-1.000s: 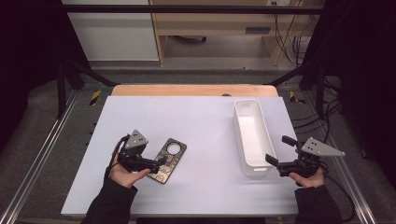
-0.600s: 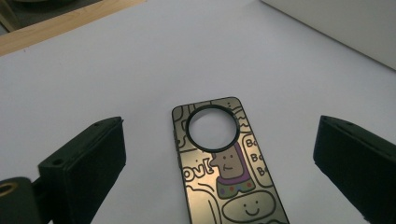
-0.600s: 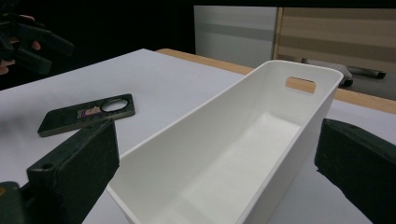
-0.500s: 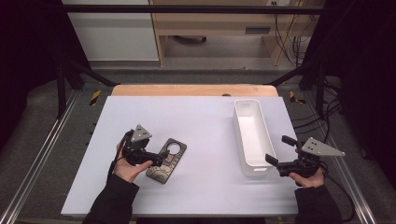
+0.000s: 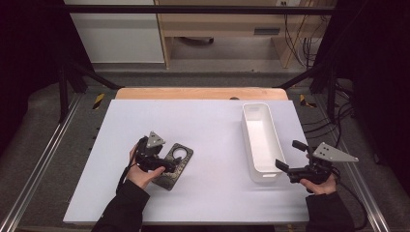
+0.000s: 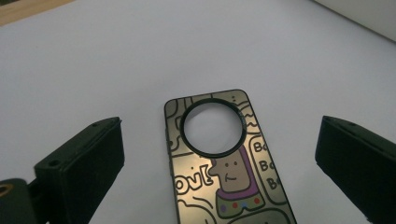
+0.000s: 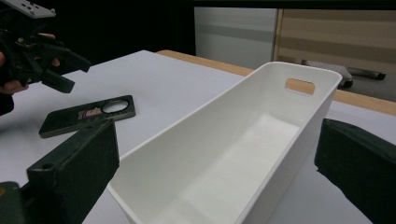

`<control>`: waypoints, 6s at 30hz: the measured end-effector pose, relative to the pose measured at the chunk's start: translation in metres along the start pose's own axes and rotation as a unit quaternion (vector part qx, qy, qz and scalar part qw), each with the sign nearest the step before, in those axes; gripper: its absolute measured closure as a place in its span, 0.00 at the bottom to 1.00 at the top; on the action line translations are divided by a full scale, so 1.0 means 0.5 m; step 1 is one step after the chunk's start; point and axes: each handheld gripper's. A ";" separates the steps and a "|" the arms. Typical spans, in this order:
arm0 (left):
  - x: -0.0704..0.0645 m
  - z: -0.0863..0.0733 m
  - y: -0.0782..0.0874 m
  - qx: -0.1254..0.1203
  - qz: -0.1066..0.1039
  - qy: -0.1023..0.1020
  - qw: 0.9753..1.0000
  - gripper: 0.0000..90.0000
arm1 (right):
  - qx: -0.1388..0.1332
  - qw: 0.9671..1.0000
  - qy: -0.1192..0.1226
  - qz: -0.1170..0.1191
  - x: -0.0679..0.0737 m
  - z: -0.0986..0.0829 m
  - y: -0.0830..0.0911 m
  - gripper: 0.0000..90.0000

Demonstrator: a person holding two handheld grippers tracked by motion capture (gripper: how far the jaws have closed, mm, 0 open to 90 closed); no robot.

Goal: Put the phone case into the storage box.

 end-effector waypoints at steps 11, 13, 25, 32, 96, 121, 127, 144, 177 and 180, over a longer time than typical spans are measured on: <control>-0.007 -0.018 -0.040 0.032 0.010 -0.005 0.999 0.01 | 0.003 1.000 -0.002 0.002 0.000 -0.002 -0.001 0.01; -0.008 -0.019 -0.045 0.034 0.010 -0.006 0.999 0.01 | 0.003 1.000 -0.002 0.002 0.000 -0.002 -0.002 0.01; -0.006 -0.034 -0.074 0.053 0.020 0.000 0.998 0.01 | 0.004 1.000 -0.002 0.003 -0.001 -0.003 -0.003 0.01; -0.009 -0.040 -0.083 0.061 0.023 0.000 0.998 0.01 | 0.003 1.000 -0.002 0.002 -0.002 -0.003 -0.003 0.01; -0.018 -0.036 -0.101 0.120 0.050 0.031 0.991 0.11 | 0.005 1.000 0.000 0.004 0.000 -0.002 -0.004 0.01; -0.018 -0.038 -0.099 0.117 0.045 0.027 0.992 0.12 | 0.004 1.000 0.000 0.004 0.000 -0.001 -0.004 0.01; -0.017 -0.040 -0.100 0.116 0.045 0.028 0.992 0.12 | 0.004 1.000 0.000 0.003 0.000 -0.001 -0.004 0.01; -0.016 -0.039 -0.096 0.114 0.041 0.028 0.992 0.13 | 0.004 1.000 0.001 0.006 0.002 0.000 -0.004 0.01; -0.034 -0.006 -0.005 0.044 -0.003 0.008 0.999 0.13 | -0.002 1.000 0.008 0.009 0.006 0.010 -0.001 0.01; -0.036 -0.004 0.001 0.043 -0.011 0.004 0.999 0.13 | -0.003 1.000 0.011 0.010 0.007 0.011 -0.001 0.01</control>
Point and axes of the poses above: each handheld gripper's, and its own axes: y roughly backward along the jaws, z roughly out of its top, x roughly to its left, and after that the axes turned 12 degrees about y, right-handed
